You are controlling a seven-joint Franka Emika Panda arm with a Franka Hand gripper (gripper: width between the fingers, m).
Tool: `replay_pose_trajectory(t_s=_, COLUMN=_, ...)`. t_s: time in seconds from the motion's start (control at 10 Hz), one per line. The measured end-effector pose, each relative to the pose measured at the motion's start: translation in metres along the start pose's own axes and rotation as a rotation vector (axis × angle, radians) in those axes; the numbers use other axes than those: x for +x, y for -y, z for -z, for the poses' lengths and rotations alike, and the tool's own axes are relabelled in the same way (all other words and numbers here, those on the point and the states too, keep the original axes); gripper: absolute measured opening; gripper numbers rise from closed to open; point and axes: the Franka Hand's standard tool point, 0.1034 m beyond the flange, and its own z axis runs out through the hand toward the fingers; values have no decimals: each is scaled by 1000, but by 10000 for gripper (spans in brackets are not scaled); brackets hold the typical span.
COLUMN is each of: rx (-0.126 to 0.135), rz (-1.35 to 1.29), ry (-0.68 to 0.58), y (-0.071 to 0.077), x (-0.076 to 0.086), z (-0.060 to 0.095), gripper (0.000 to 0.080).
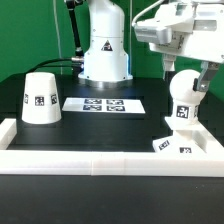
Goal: Assemble lamp
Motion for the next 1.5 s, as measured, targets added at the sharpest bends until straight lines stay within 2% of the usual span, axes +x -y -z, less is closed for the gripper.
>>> replay_pose_trajectory(t_s=0.7, rx=29, rz=-19, ry=-13, y=9, x=12, z=-15, gripper=698)
replay_pose_trajectory(t_s=0.8, rx=30, rz=-21, ry=-14, y=9, x=13, z=-16, gripper=575)
replay_pose_trajectory(t_s=1.3, rx=32, rz=-60, ry=-13, y=8, x=11, z=-16, gripper=576)
replay_pose_trajectory(t_s=1.5, rx=34, rz=-187, ry=-12, y=8, x=10, z=-16, gripper=576)
